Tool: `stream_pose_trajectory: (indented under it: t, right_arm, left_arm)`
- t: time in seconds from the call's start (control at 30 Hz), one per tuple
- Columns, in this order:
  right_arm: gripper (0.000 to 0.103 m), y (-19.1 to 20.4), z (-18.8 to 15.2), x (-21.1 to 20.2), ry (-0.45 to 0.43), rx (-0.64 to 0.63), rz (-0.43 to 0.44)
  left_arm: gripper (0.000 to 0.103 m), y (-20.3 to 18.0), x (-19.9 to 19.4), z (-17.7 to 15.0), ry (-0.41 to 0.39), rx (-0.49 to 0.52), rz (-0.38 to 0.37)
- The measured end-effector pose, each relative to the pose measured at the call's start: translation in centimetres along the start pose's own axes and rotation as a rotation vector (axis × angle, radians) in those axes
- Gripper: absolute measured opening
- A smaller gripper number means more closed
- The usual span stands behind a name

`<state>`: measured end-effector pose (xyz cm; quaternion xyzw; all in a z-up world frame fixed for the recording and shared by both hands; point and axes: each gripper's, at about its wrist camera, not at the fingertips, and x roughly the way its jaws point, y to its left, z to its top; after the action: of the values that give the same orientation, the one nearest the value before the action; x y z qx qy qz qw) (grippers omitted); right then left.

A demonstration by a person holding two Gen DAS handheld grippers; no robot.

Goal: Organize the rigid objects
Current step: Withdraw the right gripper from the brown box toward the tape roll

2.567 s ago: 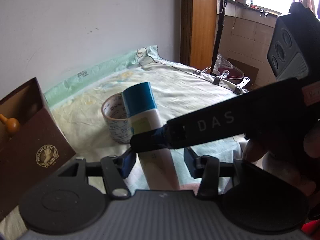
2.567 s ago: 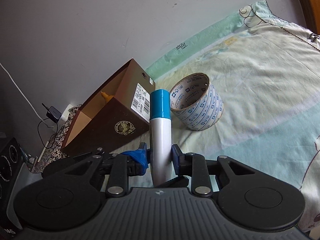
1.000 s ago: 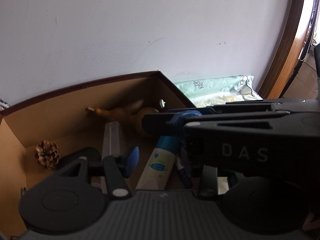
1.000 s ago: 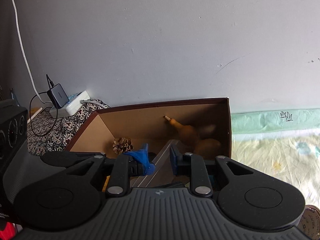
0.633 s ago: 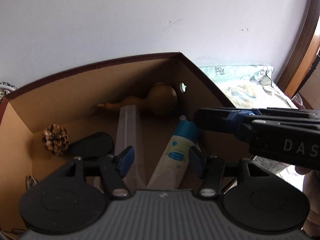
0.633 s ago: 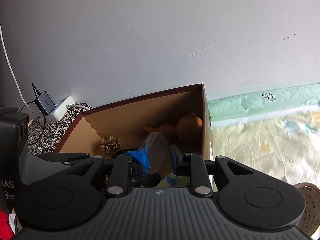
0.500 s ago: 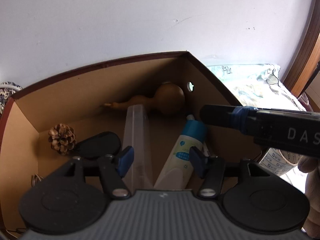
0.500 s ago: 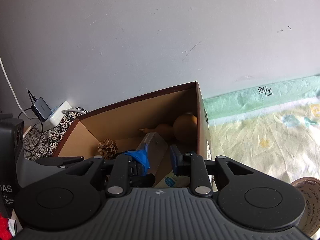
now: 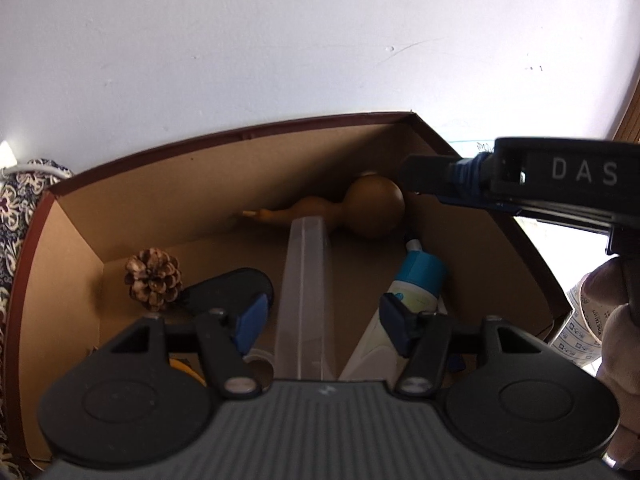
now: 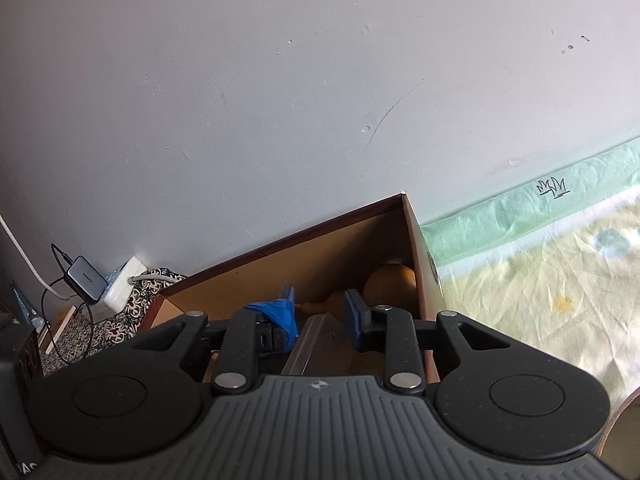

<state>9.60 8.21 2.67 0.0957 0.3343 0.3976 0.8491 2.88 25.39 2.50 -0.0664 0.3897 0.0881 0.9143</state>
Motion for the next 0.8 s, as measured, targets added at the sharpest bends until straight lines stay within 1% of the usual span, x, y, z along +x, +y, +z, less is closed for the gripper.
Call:
stream_pose_trajectory:
  t: [0.1, 0.2, 0.37, 0.53, 0.67, 0.8]
  right_arm:
    - [0.011, 0.2, -0.5, -0.5, -0.005, -0.027, -0.008]
    - [0.011, 0.4, -1.0, -1.1, -0.014, -0.044, -0.026]
    - [0.011, 0.3, -1.7, -2.1, -0.018, -0.053, -0.041]
    - [0.011, -0.2, -2.2, -3.2, -0.009, -0.036, -0.033]
    - [0.011, -0.3, -2.6, -4.4, -0.016, -0.028, -0.024]
    - [0.011, 0.4, -3.1, -5.6, -0.023, -0.051, -0.012]
  left_arm:
    - [0.062, -0.1, 0.0, 0.0, -0.003, 0.006, 0.019]
    - [0.064, -0.3, -0.1, 0.0, -0.01, 0.012, 0.036]
    - [0.066, -0.8, -0.7, -0.2, -0.036, 0.028, 0.085]
    - [0.066, -1.0, -1.1, -0.4, -0.039, 0.023, 0.143]
    - [0.066, -1.0, -2.5, -0.7, -0.05, 0.013, 0.168]
    - [0.067, -1.7, -4.0, -1.0, -0.054, 0.034, 0.217]
